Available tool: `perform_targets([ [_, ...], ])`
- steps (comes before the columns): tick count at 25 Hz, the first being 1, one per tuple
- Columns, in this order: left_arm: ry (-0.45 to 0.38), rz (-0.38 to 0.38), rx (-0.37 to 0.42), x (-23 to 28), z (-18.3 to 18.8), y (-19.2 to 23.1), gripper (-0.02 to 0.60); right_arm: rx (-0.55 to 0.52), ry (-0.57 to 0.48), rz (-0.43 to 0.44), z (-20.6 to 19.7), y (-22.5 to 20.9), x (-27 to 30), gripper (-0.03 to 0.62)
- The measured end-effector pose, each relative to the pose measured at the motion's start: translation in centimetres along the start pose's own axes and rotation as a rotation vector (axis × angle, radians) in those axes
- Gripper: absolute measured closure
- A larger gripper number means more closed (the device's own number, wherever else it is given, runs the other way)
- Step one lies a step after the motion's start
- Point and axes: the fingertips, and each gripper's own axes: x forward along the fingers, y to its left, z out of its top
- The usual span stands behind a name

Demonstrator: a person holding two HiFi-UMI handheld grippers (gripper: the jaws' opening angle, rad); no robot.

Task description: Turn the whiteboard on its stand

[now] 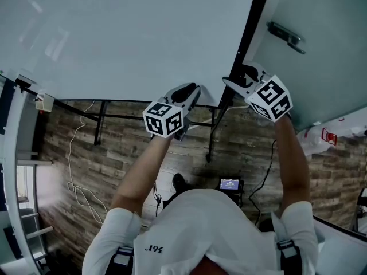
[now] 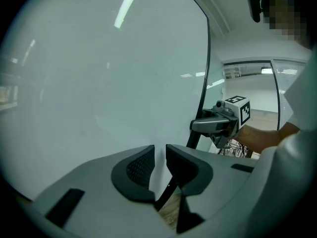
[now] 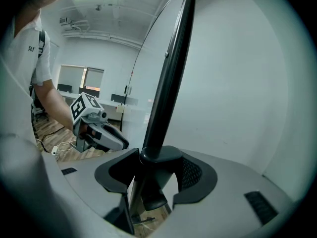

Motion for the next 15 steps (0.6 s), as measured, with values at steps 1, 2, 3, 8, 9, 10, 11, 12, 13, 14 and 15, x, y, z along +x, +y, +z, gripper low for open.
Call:
perform_targets([
  [1,0.0,0.001,0.0,0.1,0.06,0.12,0.52,0.001,0.001,-0.001,0.01,-0.16,0.13,0.365],
  [2,0.0,0.002,0.001,0.2,0.15,0.24,0.518,0.002,0.002,-0.002,0.06,-0.31,0.26,0.364],
  [3,0.001,0.003,0.003,0.29,0.24,0.36,0.518,0.003,0.002,-0.003,0.11,-0.47,0.37,0.364],
  [8,0.002,0.003,0.008,0.57,0.52,0.63,0.518,0.011,0.001,-0.003,0.21,-0.92,0.63,0.361],
  [9,0.002,0.002,0.007,0.57,0.51,0.65,0.518,0.013,0.0,-0.003,0.18,-0.92,0.64,0.361],
  [10,0.003,0.0,0.006,0.6,0.5,0.66,0.518,0.015,-0.001,-0.002,0.15,-0.94,0.66,0.361],
  [11,0.004,-0.003,0.004,0.64,0.48,0.66,0.518,0.017,-0.001,-0.001,0.09,-0.96,0.67,0.361],
  [12,0.006,-0.004,0.004,0.7,0.47,0.63,0.518,0.019,-0.002,0.001,0.03,-0.99,0.63,0.361],
  [13,0.008,-0.005,0.003,0.72,0.45,0.55,0.518,0.022,-0.002,0.003,-0.01,-0.99,0.57,0.361],
  [14,0.009,-0.006,0.001,0.7,0.44,0.45,0.518,0.025,-0.002,0.004,-0.04,-0.94,0.48,0.361],
  [15,0.01,-0.007,-0.002,0.64,0.41,0.32,0.518,0.029,-0.003,0.004,-0.06,-0.86,0.39,0.361],
])
